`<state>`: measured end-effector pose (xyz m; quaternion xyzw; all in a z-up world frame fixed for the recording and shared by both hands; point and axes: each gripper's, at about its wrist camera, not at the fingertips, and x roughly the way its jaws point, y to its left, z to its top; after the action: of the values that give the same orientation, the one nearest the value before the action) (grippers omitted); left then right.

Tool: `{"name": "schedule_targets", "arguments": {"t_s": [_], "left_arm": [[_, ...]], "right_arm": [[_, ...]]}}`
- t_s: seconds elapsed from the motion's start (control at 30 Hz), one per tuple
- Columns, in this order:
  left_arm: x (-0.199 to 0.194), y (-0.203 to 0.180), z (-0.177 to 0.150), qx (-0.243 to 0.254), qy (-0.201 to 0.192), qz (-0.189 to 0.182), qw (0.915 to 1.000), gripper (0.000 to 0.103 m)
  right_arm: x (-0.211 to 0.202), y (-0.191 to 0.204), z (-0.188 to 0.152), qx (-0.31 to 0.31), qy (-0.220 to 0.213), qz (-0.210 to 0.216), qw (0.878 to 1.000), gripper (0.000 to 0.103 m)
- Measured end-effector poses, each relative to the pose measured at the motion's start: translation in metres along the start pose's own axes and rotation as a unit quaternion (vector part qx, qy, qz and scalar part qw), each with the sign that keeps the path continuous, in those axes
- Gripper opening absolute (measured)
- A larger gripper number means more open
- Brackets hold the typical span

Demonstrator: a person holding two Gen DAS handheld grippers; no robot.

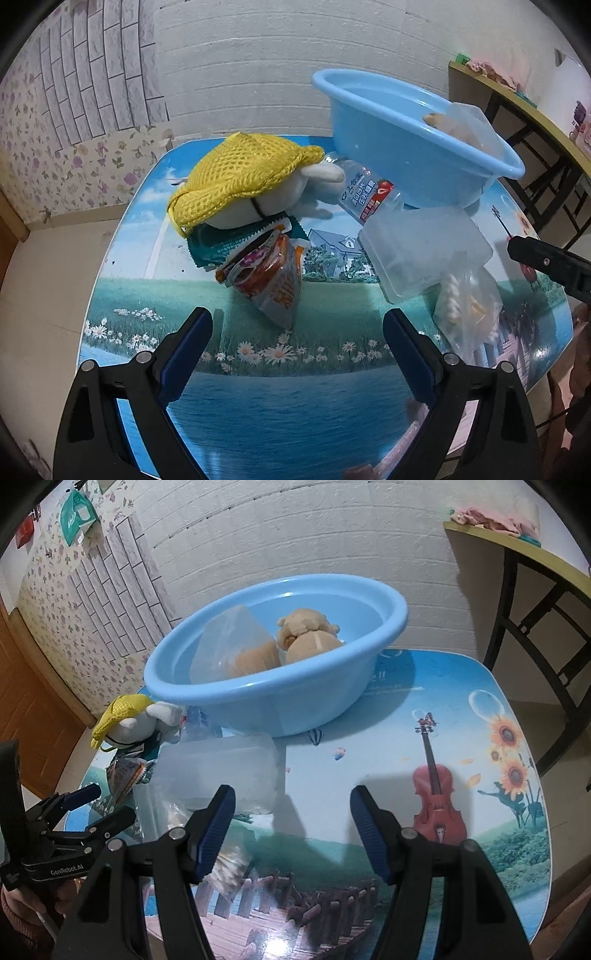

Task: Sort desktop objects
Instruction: 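Move the right tool to the cotton swab bag while the left tool approaches the red snack packet, then close the right tool on the cotton swab bag while the left tool grips the snack packet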

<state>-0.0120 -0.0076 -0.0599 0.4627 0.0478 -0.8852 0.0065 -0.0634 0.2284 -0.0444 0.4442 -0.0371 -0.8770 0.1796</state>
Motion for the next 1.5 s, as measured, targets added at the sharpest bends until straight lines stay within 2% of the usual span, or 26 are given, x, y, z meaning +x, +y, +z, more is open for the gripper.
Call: {"name": "schedule_targets", "arguments": {"t_s": [0.13, 0.27, 0.37, 0.43, 0.57, 0.63, 0.7, 0.73, 0.77, 0.8, 0.83, 0.87, 0.93, 1.03, 1.07, 1.1, 1.17, 1.27, 1.5], "left_arm": [[-0.001, -0.004, -0.001, 0.007, -0.005, -0.016, 0.9998, 0.094], [-0.004, -0.003, -0.001, 0.015, -0.015, -0.01, 0.9997, 0.094], [-0.003, 0.009, 0.001, 0.003, -0.022, -0.013, 0.9997, 0.094], [0.001, 0.017, 0.001, -0.007, -0.02, -0.002, 0.9998, 0.094], [0.008, 0.032, 0.003, -0.034, -0.017, -0.002, 0.9993, 0.094], [0.011, 0.034, 0.003, -0.036, -0.016, -0.008, 0.9992, 0.094], [0.015, 0.032, 0.005, -0.027, -0.017, -0.008, 0.9995, 0.094], [0.017, 0.031, 0.006, -0.018, -0.018, -0.012, 0.9996, 0.093], [0.017, 0.031, 0.007, -0.01, -0.022, -0.016, 0.9996, 0.084], [0.018, 0.029, 0.008, -0.001, -0.025, -0.017, 0.9995, 0.057], [0.019, 0.027, 0.009, 0.014, -0.029, -0.005, 0.9995, 0.049], [0.019, 0.025, 0.01, 0.019, -0.028, -0.002, 0.9994, 0.045], [0.019, 0.03, 0.01, 0.01, -0.028, -0.023, 0.9993, 0.036], [0.018, 0.032, 0.008, 0.011, -0.028, -0.03, 0.9991, 0.031], [0.017, 0.032, 0.007, 0.013, -0.029, -0.03, 0.9991, 0.03], [0.017, 0.032, 0.006, 0.013, -0.029, -0.031, 0.999, 0.03], [0.015, 0.035, 0.002, 0.006, -0.032, -0.035, 0.9989, 0.03], [0.011, 0.032, -0.004, -0.001, -0.033, -0.04, 0.9986, 0.03], [-0.001, 0.019, -0.011, 0.013, -0.032, -0.044, 0.9985, 0.03]], "right_arm": [[-0.001, 0.006, -0.003, -0.013, 0.001, 0.014, 1.0, 0.064], [-0.004, 0.013, -0.009, -0.019, 0.006, 0.032, 0.999, 0.064], [-0.007, 0.02, -0.014, -0.011, 0.015, 0.046, 0.999, 0.064], [-0.008, 0.026, -0.017, -0.011, 0.021, 0.054, 0.998, 0.064], [-0.001, 0.037, -0.022, -0.025, 0.032, 0.054, 0.998, 0.064], [0.006, 0.041, -0.025, -0.026, 0.049, 0.064, 0.996, 0.067], [0.01, 0.046, -0.029, -0.033, 0.058, 0.066, 0.996, 0.077], [0.012, 0.049, -0.031, -0.04, 0.06, 0.061, 0.996, 0.077], [0.013, 0.052, -0.032, -0.045, 0.061, 0.058, 0.995, 0.077], [0.015, 0.054, -0.033, -0.049, 0.063, 0.056, 0.995, 0.077], [0.016, 0.054, -0.033, -0.05, 0.066, 0.055, 0.995, 0.077], [0.018, 0.055, -0.033, -0.052, 0.067, 0.052, 0.995, 0.078], [0.02, 0.056, -0.034, -0.054, 0.067, 0.044, 0.995, 0.078], [0.023, 0.056, -0.035, -0.055, 0.066, 0.043, 0.995, 0.078], [0.023, 0.057, -0.035, -0.059, 0.063, 0.041, 0.995, 0.075], [0.023, 0.057, -0.035, -0.065, 0.06, 0.036, 0.995, 0.063], [0.02, 0.056, -0.035, -0.063, 0.053, 0.053, 0.995, 0.051], [0.015, 0.051, -0.035, -0.063, 0.045, 0.059, 0.995, 0.039], [0.0, 0.033, -0.03, -0.052, 0.02, 0.049, 0.997, 0.035]]}}
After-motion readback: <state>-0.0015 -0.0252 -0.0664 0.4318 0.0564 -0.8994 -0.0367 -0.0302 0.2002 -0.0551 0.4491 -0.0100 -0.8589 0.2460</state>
